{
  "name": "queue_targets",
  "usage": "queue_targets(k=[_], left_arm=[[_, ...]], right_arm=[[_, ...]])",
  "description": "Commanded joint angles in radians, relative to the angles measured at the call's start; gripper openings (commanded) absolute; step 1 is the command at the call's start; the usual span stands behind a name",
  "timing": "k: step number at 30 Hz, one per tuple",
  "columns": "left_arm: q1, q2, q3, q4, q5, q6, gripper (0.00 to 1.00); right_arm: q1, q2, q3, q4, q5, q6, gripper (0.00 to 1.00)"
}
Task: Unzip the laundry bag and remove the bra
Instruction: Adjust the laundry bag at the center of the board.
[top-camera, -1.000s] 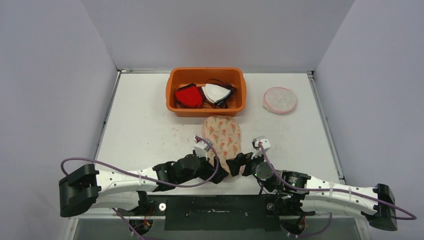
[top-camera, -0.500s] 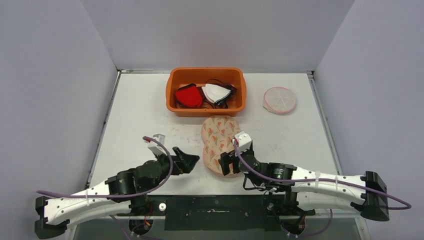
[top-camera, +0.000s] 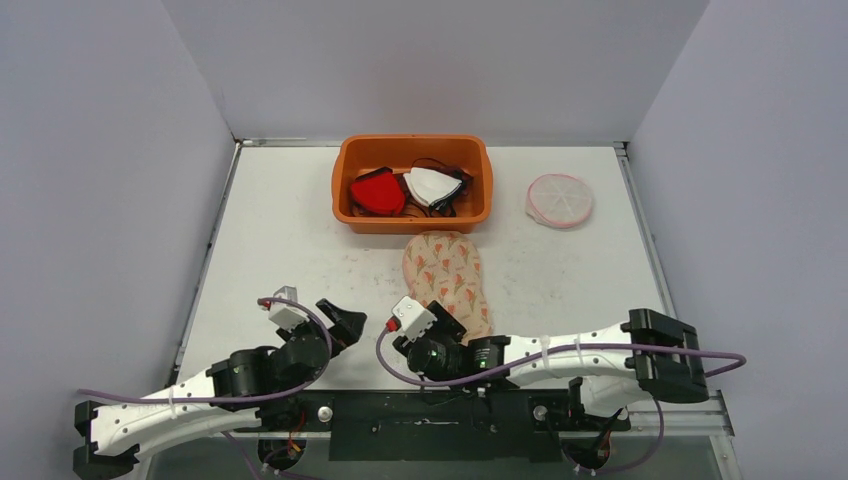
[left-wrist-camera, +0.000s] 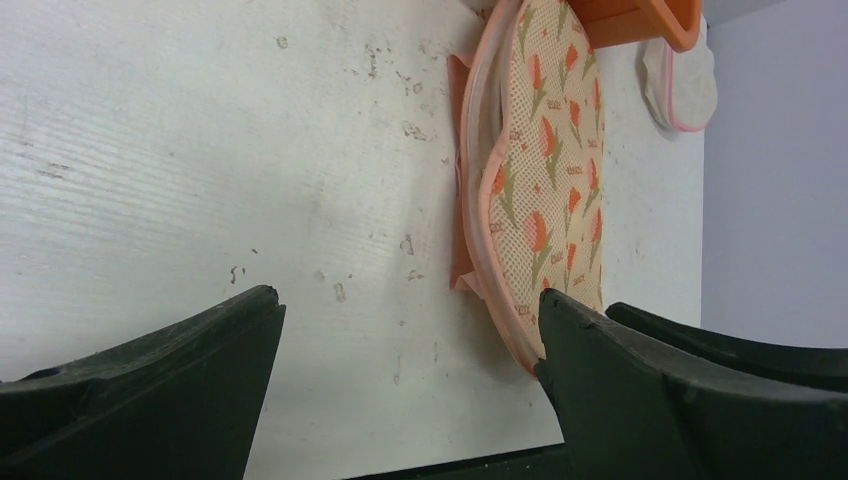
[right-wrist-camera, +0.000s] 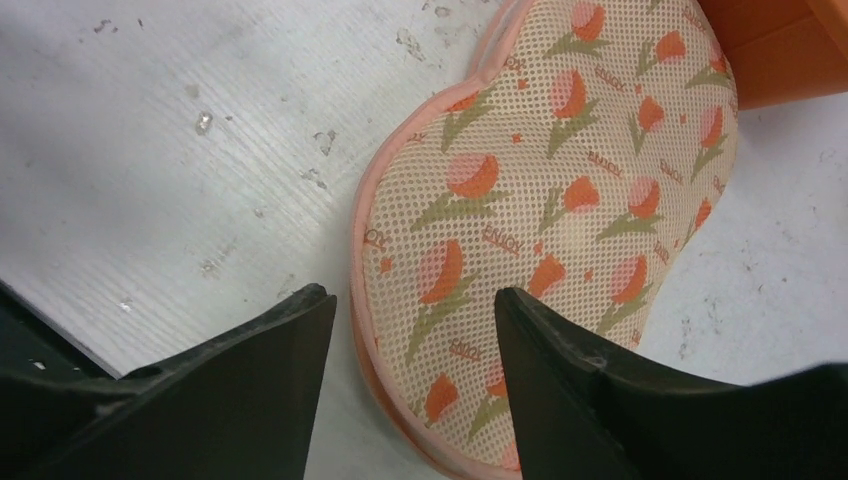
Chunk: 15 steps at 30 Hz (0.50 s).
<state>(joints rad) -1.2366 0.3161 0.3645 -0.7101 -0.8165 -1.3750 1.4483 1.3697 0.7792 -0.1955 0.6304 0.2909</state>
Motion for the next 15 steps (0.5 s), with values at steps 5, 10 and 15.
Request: queue_targets(k=[5, 10, 15], left_arm=[[-0.001, -0.02, -0.025, -0.051, -0.037, -0.1, 1.0], [-0.002, -0.029, -0.042, -0.042, -0.035, -0.108, 1.0], [-0.001, -0.023, -0.048, -0.031, -0.032, -0.107, 1.0]], right_arm=[[0.012, 0.099, 0.072, 0.011, 0.039, -0.05, 0.48], [0.012, 0.118, 0.074, 0.004, 0.006, -0.037, 0.47], [0.013, 0.147, 0.077, -0.01, -0.007, -0.013, 0.46]])
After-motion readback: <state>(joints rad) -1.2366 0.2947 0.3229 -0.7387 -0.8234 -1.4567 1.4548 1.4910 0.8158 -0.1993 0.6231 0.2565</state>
